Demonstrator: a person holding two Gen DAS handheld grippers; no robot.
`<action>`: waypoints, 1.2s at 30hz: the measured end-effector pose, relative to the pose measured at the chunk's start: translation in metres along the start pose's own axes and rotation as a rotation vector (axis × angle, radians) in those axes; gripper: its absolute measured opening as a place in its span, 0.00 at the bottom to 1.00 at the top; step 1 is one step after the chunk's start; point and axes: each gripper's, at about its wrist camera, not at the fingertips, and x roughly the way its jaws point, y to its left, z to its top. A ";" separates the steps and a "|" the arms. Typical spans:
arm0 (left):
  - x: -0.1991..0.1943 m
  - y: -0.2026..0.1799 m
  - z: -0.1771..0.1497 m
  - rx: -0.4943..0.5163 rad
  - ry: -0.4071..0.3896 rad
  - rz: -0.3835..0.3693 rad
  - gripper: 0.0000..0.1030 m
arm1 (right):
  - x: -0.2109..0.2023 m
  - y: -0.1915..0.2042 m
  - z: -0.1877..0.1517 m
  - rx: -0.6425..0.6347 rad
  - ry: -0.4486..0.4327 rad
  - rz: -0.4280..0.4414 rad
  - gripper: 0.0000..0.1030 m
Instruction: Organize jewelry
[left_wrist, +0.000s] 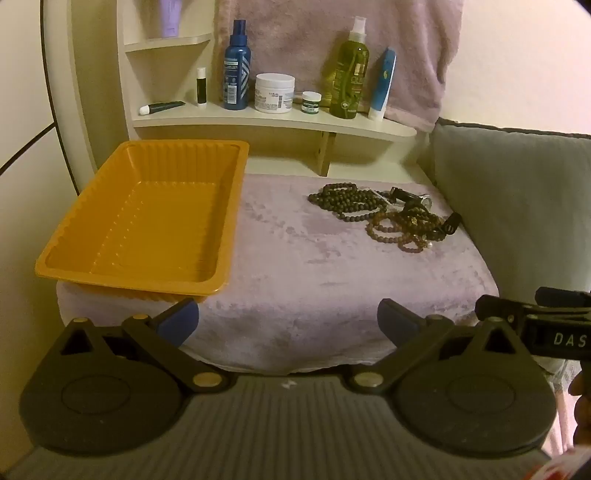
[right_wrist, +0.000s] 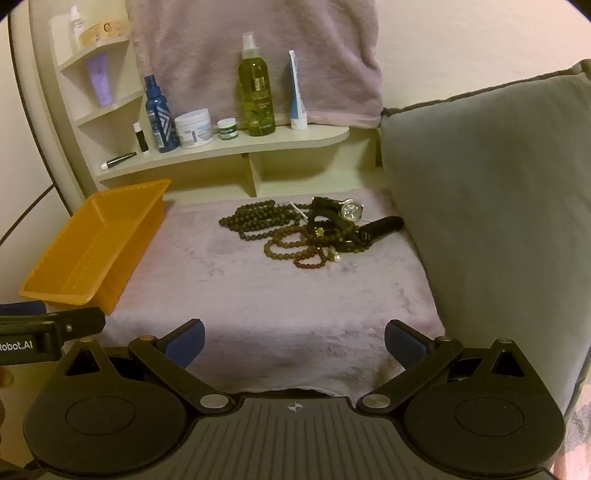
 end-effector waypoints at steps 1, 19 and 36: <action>0.000 0.000 0.000 0.000 0.000 -0.002 0.99 | 0.000 0.000 0.000 0.000 -0.001 0.000 1.00; -0.001 0.000 -0.001 0.000 -0.004 -0.004 0.99 | -0.003 0.000 0.001 -0.002 -0.006 -0.001 1.00; 0.001 -0.002 0.003 0.013 -0.002 -0.005 0.99 | -0.003 -0.003 0.003 0.005 -0.009 -0.002 1.00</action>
